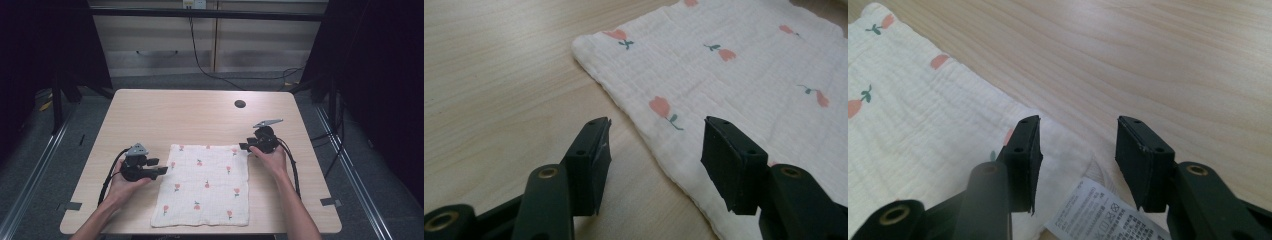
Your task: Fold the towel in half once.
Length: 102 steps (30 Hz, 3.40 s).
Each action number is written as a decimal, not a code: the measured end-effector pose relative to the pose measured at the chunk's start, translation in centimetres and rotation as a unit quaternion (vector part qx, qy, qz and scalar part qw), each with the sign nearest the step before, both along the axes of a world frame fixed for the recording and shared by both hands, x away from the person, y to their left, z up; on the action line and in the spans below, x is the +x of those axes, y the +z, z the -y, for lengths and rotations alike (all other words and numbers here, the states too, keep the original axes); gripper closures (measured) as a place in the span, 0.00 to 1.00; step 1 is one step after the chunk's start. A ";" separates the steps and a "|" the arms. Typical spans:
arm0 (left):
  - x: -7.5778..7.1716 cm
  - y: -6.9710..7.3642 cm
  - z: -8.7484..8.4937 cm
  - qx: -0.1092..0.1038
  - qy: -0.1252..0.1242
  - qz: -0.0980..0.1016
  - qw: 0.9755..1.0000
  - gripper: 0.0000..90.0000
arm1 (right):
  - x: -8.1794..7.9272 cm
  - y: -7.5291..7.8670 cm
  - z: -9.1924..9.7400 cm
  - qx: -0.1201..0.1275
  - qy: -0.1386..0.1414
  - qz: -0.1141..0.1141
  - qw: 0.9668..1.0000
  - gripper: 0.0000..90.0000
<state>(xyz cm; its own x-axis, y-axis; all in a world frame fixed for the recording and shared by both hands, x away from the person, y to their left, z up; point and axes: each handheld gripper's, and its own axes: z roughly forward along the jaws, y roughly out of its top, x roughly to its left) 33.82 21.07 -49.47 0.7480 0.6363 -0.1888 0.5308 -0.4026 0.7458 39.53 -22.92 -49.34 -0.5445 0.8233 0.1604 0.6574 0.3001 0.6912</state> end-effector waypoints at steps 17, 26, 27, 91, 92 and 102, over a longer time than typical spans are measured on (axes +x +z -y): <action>0.0 -0.1 -0.2 -0.003 0.002 -0.001 1.000 0.49 | 0.3 -0.9 -0.5 0.008 0.014 -0.012 1.000 0.95; 0.4 -0.1 -0.3 -0.005 0.006 -0.008 1.000 0.49 | -0.2 0.1 -0.3 0.034 0.019 0.004 0.999 0.97; 0.4 0.0 -0.4 -0.008 0.010 -0.010 1.000 0.48 | -0.3 0.3 -0.3 0.038 0.018 0.006 0.999 0.97; 6.7 0.7 3.5 -0.010 -0.006 0.029 1.000 0.96 | -3.4 2.2 0.6 0.095 0.021 0.066 0.993 0.97; 6.6 1.0 3.5 -0.013 -0.008 0.034 0.999 0.96 | -3.4 2.2 0.6 0.095 0.021 0.066 0.993 0.97; 5.9 3.9 2.9 -0.046 -0.012 0.066 0.997 0.96 | -3.9 4.2 0.5 0.104 0.026 0.094 0.990 0.97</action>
